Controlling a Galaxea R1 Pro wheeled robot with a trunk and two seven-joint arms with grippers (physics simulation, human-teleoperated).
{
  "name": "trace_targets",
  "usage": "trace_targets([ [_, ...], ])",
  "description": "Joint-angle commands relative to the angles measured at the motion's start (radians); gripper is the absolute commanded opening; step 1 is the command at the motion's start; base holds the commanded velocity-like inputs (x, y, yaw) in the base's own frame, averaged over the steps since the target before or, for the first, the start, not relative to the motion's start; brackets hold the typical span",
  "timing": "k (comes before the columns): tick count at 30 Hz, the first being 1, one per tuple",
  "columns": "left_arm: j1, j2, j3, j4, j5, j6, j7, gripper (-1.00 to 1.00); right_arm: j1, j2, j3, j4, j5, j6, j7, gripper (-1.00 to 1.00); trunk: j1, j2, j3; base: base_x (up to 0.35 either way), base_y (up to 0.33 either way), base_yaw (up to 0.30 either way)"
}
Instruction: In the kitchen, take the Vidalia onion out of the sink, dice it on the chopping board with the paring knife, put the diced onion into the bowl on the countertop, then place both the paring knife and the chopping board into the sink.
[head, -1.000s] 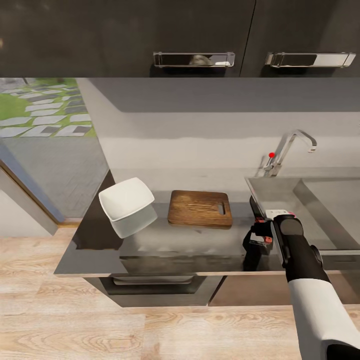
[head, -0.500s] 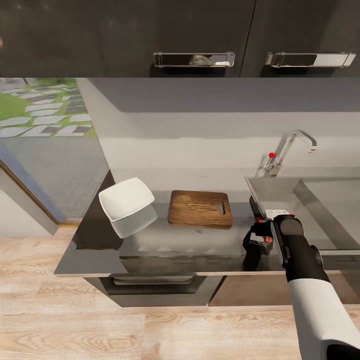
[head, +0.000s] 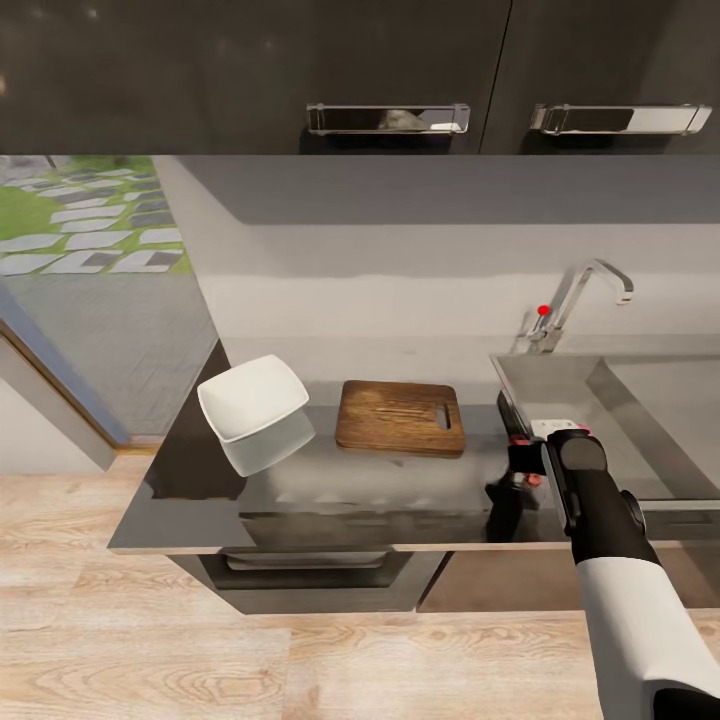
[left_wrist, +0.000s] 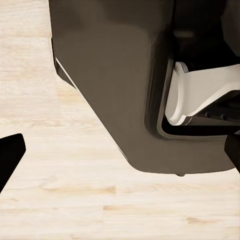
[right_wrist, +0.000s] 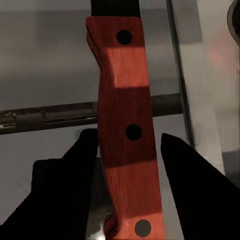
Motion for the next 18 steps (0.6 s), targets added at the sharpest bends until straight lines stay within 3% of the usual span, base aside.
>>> trace_targets([
  [1, 0.0, 0.0, 0.001, -0.002, 0.001, -0.001, -0.001, 1.0, -0.001, 0.0, -0.001, -0.001, -0.002, 0.005, 0.01, -1.0, 0.001, -0.002, -0.002, 0.0, 0.0, 0.0],
  [18, 0.0, 0.0, 0.001, -0.002, 0.001, -0.001, -0.001, 1.0, -0.001, 0.0, -0.001, -0.001, -0.004, 0.005, 0.01, -1.0, 0.001, -0.002, -0.002, 0.0, 0.0, 0.0],
])
